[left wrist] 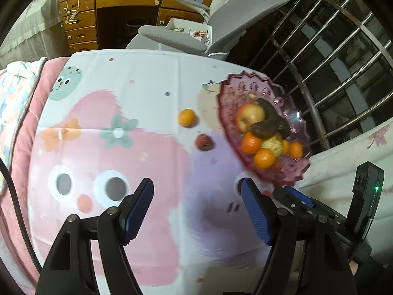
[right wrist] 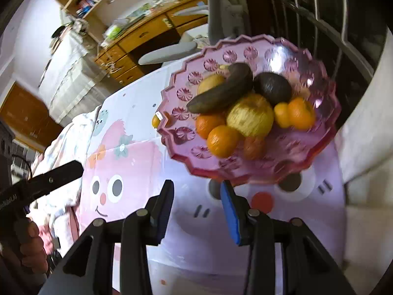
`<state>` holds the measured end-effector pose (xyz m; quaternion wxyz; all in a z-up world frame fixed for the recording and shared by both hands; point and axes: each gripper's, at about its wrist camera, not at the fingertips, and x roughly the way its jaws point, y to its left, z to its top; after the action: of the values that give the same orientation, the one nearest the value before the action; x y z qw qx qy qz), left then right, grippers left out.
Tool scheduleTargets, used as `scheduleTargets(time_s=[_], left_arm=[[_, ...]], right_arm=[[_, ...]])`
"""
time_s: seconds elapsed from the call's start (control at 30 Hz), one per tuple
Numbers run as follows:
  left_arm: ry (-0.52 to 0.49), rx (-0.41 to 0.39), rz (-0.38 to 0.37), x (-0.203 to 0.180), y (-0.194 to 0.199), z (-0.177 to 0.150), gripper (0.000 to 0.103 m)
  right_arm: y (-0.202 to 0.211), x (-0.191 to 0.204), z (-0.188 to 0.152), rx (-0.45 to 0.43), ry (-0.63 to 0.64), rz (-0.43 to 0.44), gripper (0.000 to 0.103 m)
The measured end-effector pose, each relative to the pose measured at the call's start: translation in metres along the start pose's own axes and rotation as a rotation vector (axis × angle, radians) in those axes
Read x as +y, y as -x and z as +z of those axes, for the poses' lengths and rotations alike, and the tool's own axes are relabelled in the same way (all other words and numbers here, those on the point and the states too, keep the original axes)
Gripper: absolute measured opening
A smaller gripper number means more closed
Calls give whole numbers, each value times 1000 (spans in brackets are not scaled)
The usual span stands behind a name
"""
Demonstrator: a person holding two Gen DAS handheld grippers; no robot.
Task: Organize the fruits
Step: 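Open both tools to release the orange and tangerine into the bowl, then move both open tools toward the last orange and brown fruit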
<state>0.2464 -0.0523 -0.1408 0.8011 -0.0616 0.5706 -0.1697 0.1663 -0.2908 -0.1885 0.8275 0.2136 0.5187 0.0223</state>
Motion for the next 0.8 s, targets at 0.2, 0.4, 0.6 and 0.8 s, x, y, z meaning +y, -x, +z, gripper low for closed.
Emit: scheduleTargets(time_s=[0.2,0.4,0.6,0.8], left_arm=[[-82,46,19,37,-2,20,78],[-182,80,29,54,-20,53,80],[-256,111,13,53,-47,83,80],[-357,154,-11,38,-86,106,80]], right_arm=[[-21,28,-13,0,-83,-26,40],[-47,53,-18,-4,-112,-59,40],[-70,75,-14,-46,-76,-99,40],[-96,88,-3,-96,-33,-149,40]])
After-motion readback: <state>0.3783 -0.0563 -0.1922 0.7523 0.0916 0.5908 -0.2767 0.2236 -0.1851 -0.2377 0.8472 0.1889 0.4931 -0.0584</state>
